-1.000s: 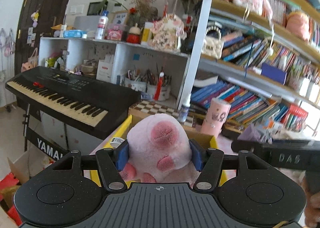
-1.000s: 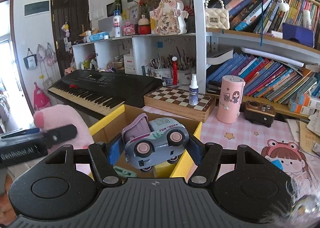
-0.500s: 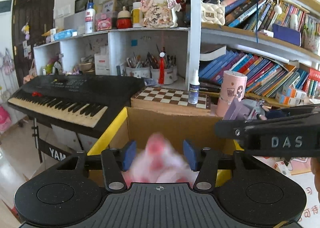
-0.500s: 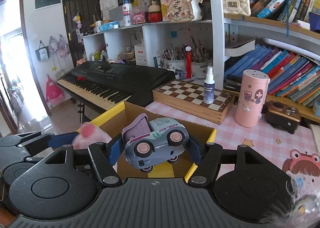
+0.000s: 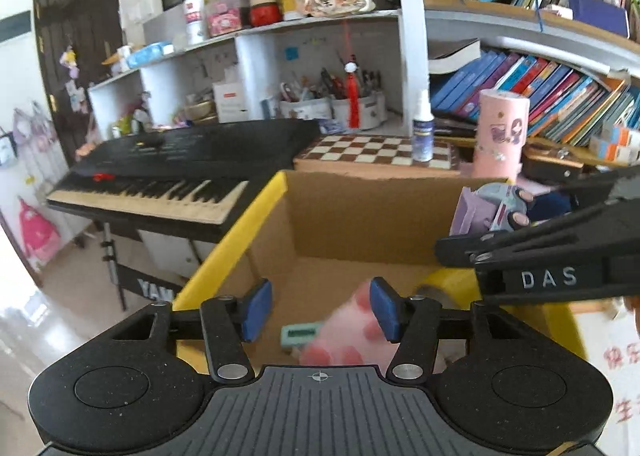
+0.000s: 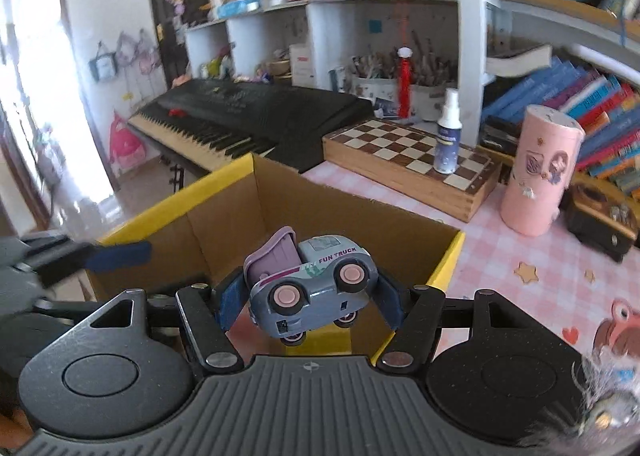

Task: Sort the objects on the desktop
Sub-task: 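Open the left tool dropping the plush in the box while the right tool drops the truck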

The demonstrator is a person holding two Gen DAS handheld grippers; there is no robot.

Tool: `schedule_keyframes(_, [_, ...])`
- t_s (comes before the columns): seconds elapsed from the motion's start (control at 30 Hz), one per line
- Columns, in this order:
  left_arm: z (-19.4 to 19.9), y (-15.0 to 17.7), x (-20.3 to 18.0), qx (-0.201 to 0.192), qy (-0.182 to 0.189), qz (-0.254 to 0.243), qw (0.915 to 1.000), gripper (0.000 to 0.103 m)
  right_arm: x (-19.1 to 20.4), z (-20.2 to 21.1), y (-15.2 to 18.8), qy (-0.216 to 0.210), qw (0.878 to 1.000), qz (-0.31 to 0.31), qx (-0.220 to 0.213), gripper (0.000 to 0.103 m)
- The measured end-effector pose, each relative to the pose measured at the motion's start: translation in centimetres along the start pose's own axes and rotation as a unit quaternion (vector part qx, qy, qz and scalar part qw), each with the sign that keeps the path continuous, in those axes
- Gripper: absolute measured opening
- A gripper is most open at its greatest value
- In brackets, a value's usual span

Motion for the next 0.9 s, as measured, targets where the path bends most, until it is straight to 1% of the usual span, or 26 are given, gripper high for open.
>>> schedule_keyframes(0.03, [0.3, 0.2, 0.3, 0.0, -0.008, -0.002, 1.0, 0.057, 0.1, -0.2, 0.1, 0.002, 1.0, 0.015, 0.0, 0.064])
schedule_keyframes(0.1, [1.0, 0.4, 1.1, -0.006, -0.013, 0.007, 0.9999, 0.059, 0.2, -0.9, 0.4, -0.002, 0.999, 0.038, 0.012, 0.064])
schedule_keyframes(0.2, [1.7, 0.4, 2.3, -0.013, -0.017, 0.039, 0.999, 0.06, 0.3, -2.1, 1.1, -0.001, 0.997, 0.069, 0.033, 0.064])
schedule_keyframes(0.3, [2.0, 0.4, 3.2, -0.022, -0.014, 0.083, 0.9962, 0.062, 1.1, -3.2, 2.1, -0.004, 0.989, 0.133, 0.06, 0.064])
schedule_keyframes(0.4, [2.0, 0.4, 3.7, -0.025, -0.008, 0.118, 0.9926, 0.064, 2.1, -3.7, 2.5, -0.01, 0.982, 0.174, 0.068, 0.064])
schedule_keyframes(0.47, [2.1, 0.2, 3.7, -0.032, -0.005, 0.132, 0.9907, 0.064, 2.6, -4.2, 2.6, -0.004, 0.977, 0.201, 0.07, 0.064])
schedule_keyframes(0.53, [2.3, 0.0, 3.6, -0.04, -0.003, 0.135, 0.9901, 0.065, 3.1, -4.7, 2.7, 0.0, 0.973, 0.222, 0.066, 0.064])
schedule_keyframes(0.67, [3.2, -0.3, 3.2, -0.055, 0.003, 0.132, 0.9897, 0.065, 3.8, -5.3, 2.7, -0.005, 0.972, 0.225, 0.064, 0.064])
schedule_keyframes(0.8, [4.0, -0.2, 3.4, -0.063, 0.006, 0.142, 0.9879, 0.067, 4.4, -5.4, 2.8, -0.002, 0.971, 0.231, 0.068, 0.064])
schedule_keyframes(0.9, [4.7, -0.2, 3.8, -0.072, 0.006, 0.149, 0.9862, 0.07, 4.1, -5.0, 2.7, 0.0, 0.976, 0.208, 0.07, 0.069])
Point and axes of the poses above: each gripper's, at about its wrist camera, not at the fingertips, and z roughly against the way its jaws point, x to its left, y to its underside, the point moved 9 cm from there along -z, roughly the way its jaws point, and after that the axes turned 9 degrees about -z, right-handed, at the moved point
